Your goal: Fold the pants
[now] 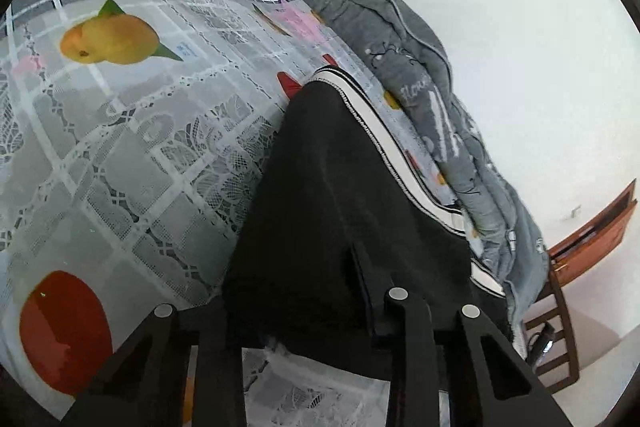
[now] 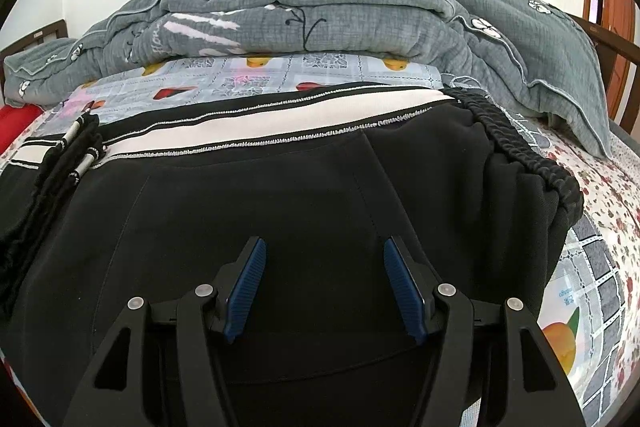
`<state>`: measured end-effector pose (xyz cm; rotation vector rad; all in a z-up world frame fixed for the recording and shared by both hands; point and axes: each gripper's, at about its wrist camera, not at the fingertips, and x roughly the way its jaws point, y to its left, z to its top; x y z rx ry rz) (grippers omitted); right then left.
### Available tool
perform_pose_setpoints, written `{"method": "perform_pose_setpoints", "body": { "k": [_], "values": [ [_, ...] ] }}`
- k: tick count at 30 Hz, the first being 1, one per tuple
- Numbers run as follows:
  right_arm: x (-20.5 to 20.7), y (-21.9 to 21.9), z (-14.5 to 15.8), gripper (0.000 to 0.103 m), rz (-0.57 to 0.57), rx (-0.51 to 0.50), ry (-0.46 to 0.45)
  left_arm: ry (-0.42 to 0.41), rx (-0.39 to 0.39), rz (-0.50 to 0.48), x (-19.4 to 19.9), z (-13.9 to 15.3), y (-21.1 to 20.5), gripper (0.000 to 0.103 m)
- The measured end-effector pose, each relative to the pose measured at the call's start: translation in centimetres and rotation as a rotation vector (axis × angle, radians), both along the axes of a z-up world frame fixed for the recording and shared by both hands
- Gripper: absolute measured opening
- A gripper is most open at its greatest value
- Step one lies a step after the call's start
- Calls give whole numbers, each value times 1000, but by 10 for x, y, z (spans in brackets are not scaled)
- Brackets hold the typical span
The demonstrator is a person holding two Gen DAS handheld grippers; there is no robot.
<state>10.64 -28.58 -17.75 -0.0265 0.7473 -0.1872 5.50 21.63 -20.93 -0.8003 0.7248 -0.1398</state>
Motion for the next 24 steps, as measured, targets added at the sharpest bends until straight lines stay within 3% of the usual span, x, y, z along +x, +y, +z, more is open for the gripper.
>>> {"method": "perform_pose_setpoints", "body": {
  "k": [7,11,15,17,24],
  "values": [
    [0,0,1,62,4,11,-4,45,74,15,4,13,-6,19],
    [-2,3,2,62,11,1,-7,60,250,54,6,39,-28,16],
    [-12,4,9,60,54,12,1,18,407,75,6,78,-58,16],
    [-21,-2,16,55,86,74,11,10,431,80,9,93,-70,16],
    [-61,-38,45,54,80,173,-55,-96,481,44,14,139,-126,15]
  ]
}}
